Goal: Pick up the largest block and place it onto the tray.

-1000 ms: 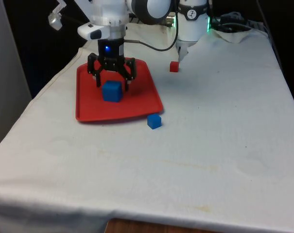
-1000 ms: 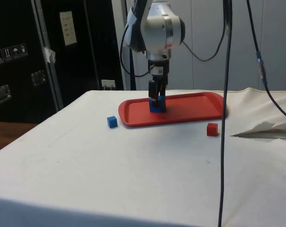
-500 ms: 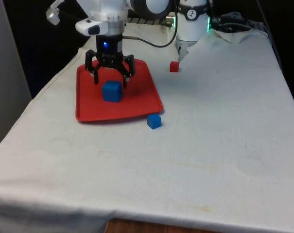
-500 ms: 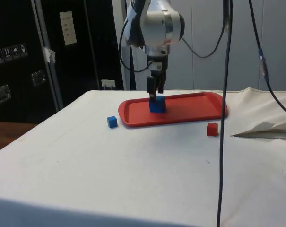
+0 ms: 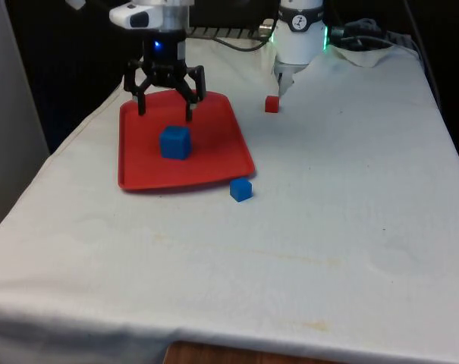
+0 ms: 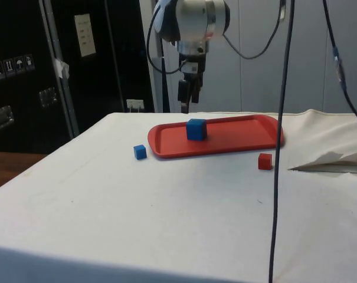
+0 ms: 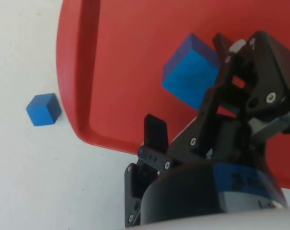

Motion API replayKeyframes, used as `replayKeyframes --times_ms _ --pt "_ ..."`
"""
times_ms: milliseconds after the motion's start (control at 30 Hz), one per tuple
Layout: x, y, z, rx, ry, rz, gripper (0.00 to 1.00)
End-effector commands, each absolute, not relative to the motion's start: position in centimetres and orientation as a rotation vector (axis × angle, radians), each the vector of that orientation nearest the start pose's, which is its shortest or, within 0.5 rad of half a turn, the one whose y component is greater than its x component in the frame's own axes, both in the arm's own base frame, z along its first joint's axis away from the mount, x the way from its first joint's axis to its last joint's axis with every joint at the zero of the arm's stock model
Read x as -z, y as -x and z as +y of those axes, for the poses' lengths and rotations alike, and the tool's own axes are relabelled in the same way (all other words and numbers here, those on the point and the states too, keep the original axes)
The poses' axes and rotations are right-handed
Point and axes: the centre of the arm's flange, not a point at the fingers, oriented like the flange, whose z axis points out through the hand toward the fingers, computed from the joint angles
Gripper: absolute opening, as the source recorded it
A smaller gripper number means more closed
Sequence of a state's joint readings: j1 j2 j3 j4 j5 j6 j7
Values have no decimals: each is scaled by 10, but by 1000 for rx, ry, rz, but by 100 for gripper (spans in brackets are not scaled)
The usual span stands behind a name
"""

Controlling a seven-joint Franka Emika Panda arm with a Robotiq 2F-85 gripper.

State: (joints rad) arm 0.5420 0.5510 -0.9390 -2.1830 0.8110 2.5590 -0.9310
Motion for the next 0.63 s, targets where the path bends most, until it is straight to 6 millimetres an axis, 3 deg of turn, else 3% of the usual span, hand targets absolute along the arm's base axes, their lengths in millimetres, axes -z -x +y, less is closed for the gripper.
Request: replayKeyframes --times_ms 0,600 --pt "-246 -515 -229 230 3208 58 100" --pt "-287 -534 -232 304 3221 56 100"
